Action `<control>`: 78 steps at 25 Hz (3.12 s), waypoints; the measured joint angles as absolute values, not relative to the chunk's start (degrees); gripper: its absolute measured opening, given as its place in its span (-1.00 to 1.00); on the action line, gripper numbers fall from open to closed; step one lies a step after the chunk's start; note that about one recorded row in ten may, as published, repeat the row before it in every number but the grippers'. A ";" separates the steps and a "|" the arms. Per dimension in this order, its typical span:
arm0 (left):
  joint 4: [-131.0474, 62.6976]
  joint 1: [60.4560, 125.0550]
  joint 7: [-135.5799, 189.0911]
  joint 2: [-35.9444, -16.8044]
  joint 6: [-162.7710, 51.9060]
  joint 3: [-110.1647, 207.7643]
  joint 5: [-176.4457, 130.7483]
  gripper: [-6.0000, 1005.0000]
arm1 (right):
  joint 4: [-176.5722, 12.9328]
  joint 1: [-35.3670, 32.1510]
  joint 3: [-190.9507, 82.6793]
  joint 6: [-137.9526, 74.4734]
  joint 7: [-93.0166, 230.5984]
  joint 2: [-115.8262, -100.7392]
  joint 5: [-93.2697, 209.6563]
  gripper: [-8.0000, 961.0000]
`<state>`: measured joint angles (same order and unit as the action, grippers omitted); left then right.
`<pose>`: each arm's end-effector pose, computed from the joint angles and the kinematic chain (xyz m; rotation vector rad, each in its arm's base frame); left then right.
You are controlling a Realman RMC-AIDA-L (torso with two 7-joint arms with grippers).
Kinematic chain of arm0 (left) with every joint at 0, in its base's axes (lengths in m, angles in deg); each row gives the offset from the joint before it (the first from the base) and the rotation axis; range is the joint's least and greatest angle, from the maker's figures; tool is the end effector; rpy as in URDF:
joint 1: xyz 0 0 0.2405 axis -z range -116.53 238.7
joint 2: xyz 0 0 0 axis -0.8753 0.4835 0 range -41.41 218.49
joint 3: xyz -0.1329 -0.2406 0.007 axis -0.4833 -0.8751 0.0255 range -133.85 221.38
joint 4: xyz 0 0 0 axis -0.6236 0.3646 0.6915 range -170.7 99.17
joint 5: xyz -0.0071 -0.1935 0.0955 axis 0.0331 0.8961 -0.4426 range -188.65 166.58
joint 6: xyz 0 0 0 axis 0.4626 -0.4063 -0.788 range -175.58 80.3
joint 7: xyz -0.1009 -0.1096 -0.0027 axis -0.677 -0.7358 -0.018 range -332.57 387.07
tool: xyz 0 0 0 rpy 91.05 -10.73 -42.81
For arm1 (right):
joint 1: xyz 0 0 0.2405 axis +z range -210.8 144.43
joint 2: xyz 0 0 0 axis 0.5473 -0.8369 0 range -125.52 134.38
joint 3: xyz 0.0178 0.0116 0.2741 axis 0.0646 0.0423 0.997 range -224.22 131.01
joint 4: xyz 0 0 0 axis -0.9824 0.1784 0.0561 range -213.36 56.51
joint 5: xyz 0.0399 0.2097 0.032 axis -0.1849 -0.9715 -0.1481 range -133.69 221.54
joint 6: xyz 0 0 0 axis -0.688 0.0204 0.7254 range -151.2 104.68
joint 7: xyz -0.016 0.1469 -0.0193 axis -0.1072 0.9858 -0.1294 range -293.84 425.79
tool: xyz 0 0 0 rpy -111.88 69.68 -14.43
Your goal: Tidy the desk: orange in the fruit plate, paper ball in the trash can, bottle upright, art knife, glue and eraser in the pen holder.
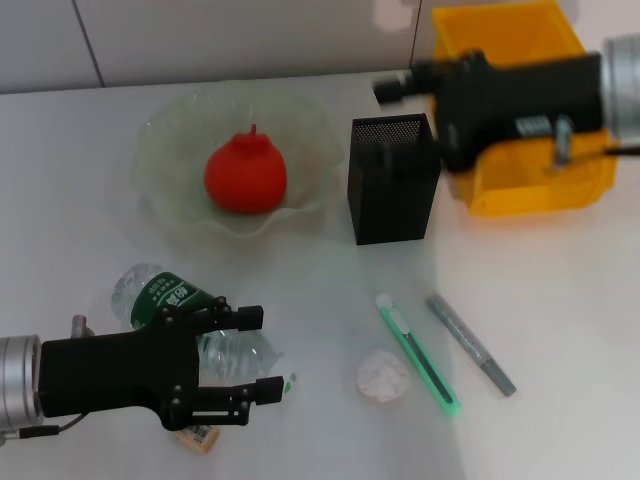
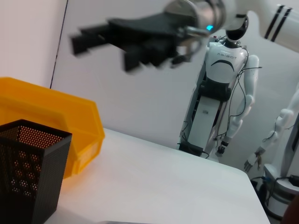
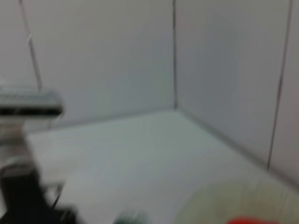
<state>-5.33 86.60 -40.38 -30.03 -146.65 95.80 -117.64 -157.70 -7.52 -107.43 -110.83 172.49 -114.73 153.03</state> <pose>-0.2766 0.2816 -0.0451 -2.9532 -0.4697 -0.9008 0.1686 0.3598 0.0449 -2.7572 0.3158 0.4950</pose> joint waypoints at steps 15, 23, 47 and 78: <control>-4.66 87.58 -40.33 -29.89 -146.94 96.18 -117.56 0.68 | -169.96 -10.47 -115.11 -131.57 195.03 -115.06 177.99 0.60; -4.47 87.78 -40.33 -29.85 -147.13 96.21 -117.55 0.68 | -167.17 -10.85 -129.94 -120.09 197.74 -115.21 180.58 0.60; -4.48 87.82 -40.91 -29.91 -147.12 96.10 -117.56 0.68 | -154.86 -4.70 -142.88 -104.35 199.12 -115.19 180.26 0.59; -4.01 87.90 -40.48 -29.96 -147.22 95.80 -117.56 0.68 | -176.65 -9.10 -111.46 -110.53 200.07 -114.86 179.71 -0.20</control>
<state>-4.01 87.90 -40.48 -29.96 -147.22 95.80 -117.56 -176.65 -9.10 -111.46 -110.53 200.07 -114.86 179.71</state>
